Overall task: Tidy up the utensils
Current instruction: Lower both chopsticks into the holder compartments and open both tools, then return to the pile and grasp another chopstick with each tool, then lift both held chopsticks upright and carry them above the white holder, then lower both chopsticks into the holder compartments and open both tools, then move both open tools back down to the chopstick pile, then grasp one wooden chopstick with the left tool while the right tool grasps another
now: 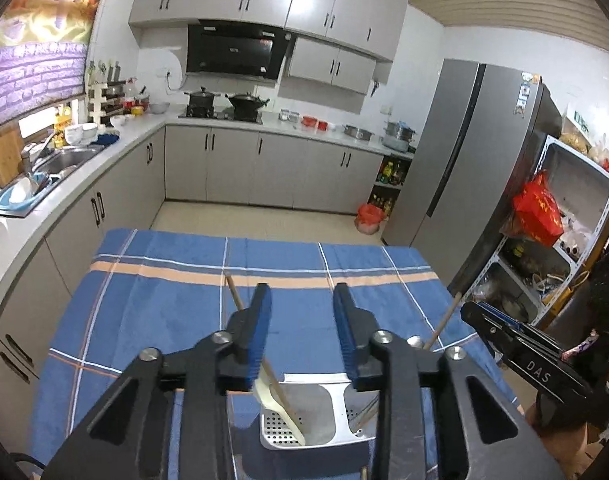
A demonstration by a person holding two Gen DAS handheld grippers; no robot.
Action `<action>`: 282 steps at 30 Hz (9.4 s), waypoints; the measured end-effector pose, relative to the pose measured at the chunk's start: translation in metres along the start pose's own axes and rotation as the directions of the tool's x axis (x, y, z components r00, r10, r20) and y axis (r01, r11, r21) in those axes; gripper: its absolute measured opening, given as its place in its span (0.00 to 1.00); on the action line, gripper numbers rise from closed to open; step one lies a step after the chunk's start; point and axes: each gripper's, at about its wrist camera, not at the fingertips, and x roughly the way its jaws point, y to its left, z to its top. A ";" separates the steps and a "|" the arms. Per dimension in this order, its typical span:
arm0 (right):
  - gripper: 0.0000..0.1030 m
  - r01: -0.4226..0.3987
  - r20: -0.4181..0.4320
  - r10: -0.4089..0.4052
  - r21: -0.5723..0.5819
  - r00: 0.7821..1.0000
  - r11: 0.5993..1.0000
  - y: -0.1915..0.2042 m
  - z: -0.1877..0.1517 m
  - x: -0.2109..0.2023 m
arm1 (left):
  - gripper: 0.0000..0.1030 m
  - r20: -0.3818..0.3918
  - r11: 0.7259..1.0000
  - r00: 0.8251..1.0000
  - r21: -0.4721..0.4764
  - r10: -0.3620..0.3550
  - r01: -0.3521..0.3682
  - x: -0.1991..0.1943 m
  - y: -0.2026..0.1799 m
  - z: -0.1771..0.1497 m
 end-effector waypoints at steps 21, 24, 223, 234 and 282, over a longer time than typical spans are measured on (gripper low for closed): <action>0.42 -0.063 -0.372 0.049 -0.026 0.927 0.998 -0.027 -0.162 -0.049 | 0.46 -0.250 0.997 0.968 -0.076 -0.033 0.014 -0.056 0.004 -0.137; 0.35 -0.101 -0.461 0.072 -0.039 0.885 0.994 -0.021 -0.204 -0.050 | 0.46 -0.324 0.998 0.945 -0.062 -0.043 0.025 -0.038 -0.002 -0.164; 0.37 -0.108 -0.427 0.077 -0.048 0.901 0.993 0.003 -0.184 -0.061 | 0.49 -0.171 0.998 0.985 -0.060 0.027 -0.038 -0.085 0.017 -0.108; 0.31 -0.160 -0.560 -0.012 -0.258 0.828 0.953 0.042 -0.276 -0.081 | 0.49 -0.380 0.990 0.925 -0.126 0.005 -0.057 -0.067 0.024 -0.202; 0.13 0.050 -0.548 -0.073 -0.057 0.833 0.997 -0.045 -0.264 -0.118 | 0.06 -0.564 1.000 0.825 0.020 0.015 -0.005 -0.035 -0.027 -0.273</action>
